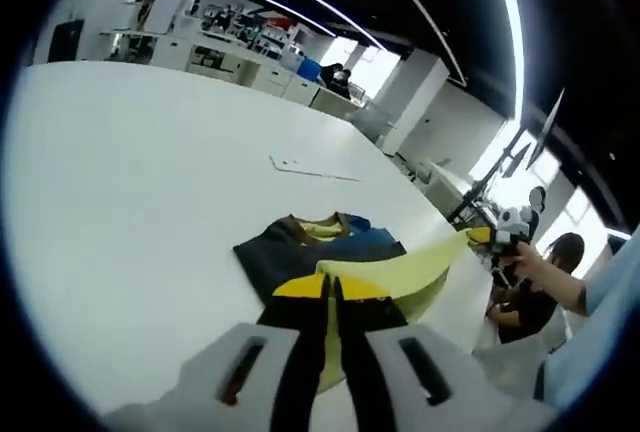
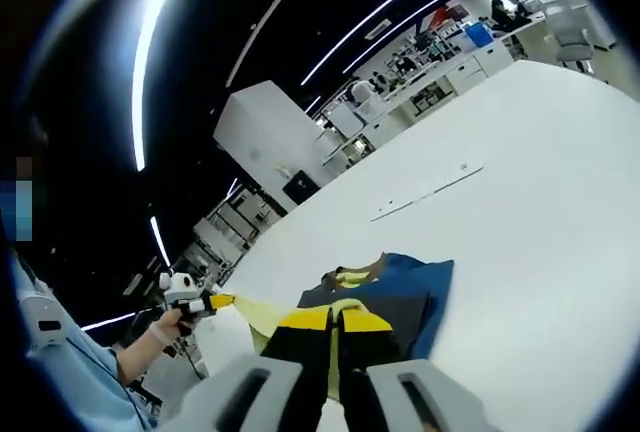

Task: Fold the garment on the visible template until the final outline fits inside the template.

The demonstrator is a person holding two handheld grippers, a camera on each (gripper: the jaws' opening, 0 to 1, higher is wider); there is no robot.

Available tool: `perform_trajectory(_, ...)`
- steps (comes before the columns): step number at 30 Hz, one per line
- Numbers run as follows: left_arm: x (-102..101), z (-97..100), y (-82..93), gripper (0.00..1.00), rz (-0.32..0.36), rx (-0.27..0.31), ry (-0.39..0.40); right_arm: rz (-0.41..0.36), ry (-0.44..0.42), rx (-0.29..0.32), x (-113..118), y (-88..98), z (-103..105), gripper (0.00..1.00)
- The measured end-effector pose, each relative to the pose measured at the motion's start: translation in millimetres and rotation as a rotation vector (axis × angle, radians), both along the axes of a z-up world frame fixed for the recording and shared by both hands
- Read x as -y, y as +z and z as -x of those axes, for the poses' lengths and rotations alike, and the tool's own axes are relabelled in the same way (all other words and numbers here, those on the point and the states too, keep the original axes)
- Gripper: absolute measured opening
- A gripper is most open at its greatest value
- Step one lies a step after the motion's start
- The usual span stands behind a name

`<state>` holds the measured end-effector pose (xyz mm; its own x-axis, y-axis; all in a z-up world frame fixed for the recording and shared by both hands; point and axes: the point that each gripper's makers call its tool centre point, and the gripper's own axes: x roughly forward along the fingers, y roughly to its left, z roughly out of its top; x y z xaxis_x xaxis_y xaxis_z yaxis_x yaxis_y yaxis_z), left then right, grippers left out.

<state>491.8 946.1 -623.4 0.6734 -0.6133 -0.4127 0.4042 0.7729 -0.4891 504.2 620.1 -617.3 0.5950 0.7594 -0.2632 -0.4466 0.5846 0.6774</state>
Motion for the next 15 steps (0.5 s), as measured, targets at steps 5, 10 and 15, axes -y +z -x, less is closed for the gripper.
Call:
perform_trajectory(5,-1.0,-14.1,6.6,0.00,0.006,0.026,0.011,0.010,-0.001,0.033,-1.0,10.7,-18.0,0.00)
perform_trajectory(10,-1.8,-28.9,4.1,0.00,0.005,0.035,0.028,0.050,-0.010,0.045,-2.9,10.1,-40.9,0.00)
perform_trajectory(15,-5.7,-39.6,-0.5,0.00,-0.004,0.026,0.045,0.073,-0.004,0.054,-11.3,10.9,-59.2,0.00)
